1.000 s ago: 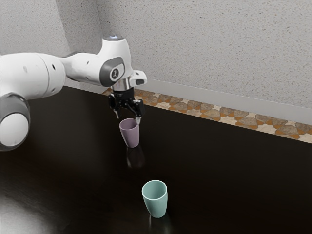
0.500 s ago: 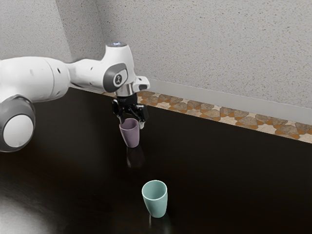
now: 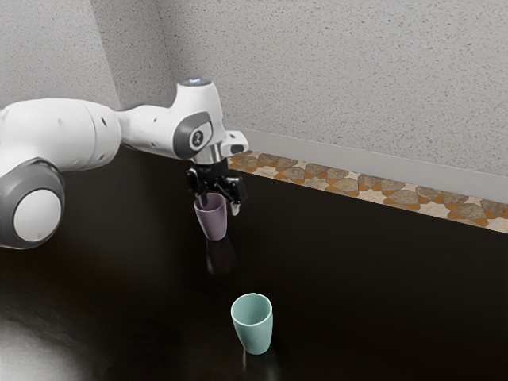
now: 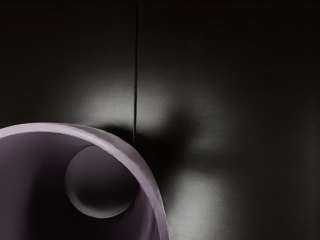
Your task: Place the left cup onto the right cup
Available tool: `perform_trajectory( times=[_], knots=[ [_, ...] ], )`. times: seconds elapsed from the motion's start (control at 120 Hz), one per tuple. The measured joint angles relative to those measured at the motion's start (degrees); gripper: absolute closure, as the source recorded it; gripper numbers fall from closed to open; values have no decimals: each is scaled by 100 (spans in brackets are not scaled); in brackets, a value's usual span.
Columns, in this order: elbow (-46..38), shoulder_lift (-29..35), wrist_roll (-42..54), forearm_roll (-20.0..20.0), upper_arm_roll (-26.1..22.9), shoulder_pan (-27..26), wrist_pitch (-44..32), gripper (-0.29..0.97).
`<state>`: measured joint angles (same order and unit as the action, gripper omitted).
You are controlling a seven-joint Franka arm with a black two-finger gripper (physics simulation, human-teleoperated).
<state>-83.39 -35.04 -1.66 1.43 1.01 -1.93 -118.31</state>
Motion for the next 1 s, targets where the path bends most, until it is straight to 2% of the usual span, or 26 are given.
perform_trajectory(
  times=[0.575,0.642,0.833,1.0],
  knots=[
    [-4,-157,-30,-11,-57,8,-195,2],
    [-3,-158,-27,-27,-57,9,-209,10],
    [5,-149,-16,-97,-34,9,-231,51],
    [5,-143,-11,-181,-32,9,-239,68]
  ],
)
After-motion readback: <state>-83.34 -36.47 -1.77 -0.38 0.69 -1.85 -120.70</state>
